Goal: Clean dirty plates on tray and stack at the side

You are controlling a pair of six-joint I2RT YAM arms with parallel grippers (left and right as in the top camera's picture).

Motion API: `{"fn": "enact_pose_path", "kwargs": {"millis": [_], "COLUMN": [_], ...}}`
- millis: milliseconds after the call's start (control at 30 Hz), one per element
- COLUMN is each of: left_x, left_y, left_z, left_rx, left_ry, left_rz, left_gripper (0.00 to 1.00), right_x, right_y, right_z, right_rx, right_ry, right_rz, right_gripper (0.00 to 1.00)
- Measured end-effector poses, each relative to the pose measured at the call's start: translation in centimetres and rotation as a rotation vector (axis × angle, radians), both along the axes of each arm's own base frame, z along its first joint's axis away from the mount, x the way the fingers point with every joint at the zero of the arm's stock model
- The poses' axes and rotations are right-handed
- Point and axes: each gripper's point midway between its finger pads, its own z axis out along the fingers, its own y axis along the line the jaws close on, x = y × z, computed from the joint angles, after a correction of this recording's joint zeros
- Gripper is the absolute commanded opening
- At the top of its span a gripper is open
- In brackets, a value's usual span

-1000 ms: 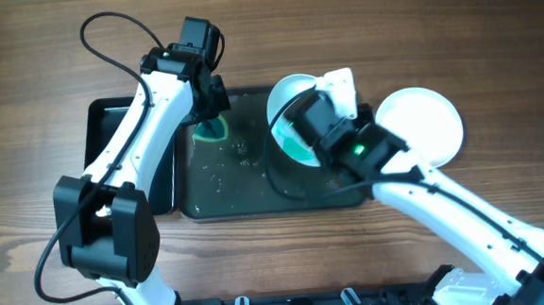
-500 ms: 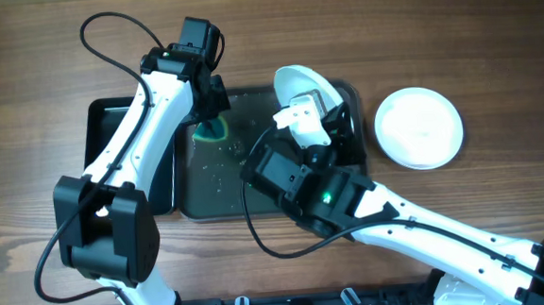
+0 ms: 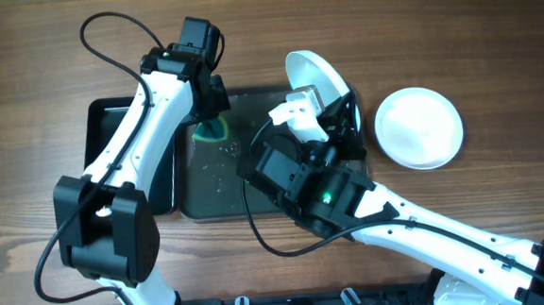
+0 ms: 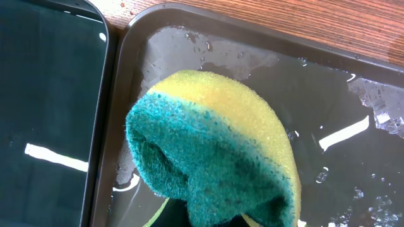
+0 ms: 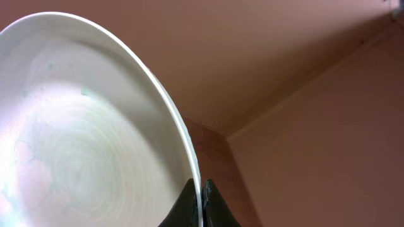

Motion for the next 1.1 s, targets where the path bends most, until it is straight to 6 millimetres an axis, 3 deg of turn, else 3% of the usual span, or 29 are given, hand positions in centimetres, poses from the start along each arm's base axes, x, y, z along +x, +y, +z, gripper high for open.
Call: {"fn": "enact_pose_path", "kwargs": {"millis": [133,200,267,400,500,633,800,867,933,1000,1033,1100], "left_x": [0.0,0.0,-0.1,-0.1,-0.1,-0.1,-0.1,-0.1,-0.1,-0.1,-0.1,-0.1], "left_y": [0.0,0.0,0.0,0.0,0.0,0.0,0.0,0.0,0.0,0.0,0.0,0.0], "left_z": [0.0,0.0,0.0,0.0,0.0,0.0,0.0,0.0,0.0,0.0,0.0,0.0], "left_rx": [0.0,0.0,0.001,0.001,0.001,0.001,0.001,0.001,0.001,0.001,0.001,0.001], "left_ry": [0.0,0.001,0.003,0.003,0.003,0.003,0.003,0.003,0.003,0.003,0.003,0.003], "left_rz": [0.0,0.0,0.0,0.0,0.0,0.0,0.0,0.0,0.0,0.0,0.0,0.0], "left_gripper": [0.04,0.04,0.04,0.04,0.04,0.04,0.04,0.04,0.04,0.04,0.04,0.04], "right_x": [0.7,1.4,2.2,3.9,4.4,3.4,1.4,0.5,0.2,0.3,0.3,0.1], "right_y": [1.4,1.7,0.5,-4.3,-9.6,-18.1,-25.1,-26.5,-26.7,-26.7,-26.6,-26.3], "right_z": [-3.0,-7.6,-10.0,-12.9,-13.9,-14.6,-16.5,-18.3,-20.2,-21.4,-21.8,-22.6], "right_rx": [0.097,0.331,0.515,0.837,1.075,1.259,1.312,1.307,1.303,1.301,1.301,1.302], "right_ry": [0.152,0.369,0.491,0.64,0.683,0.627,0.514,0.488,0.473,0.45,0.445,0.446], "right_rz": [0.097,0.146,0.113,-0.019,-0.153,-0.386,-0.597,-0.649,-0.65,-0.635,-0.629,-0.618], "right_gripper": [0.04,0.04,0.04,0.04,0.04,0.04,0.04,0.04,0.05,0.16,0.29,0.44]}}
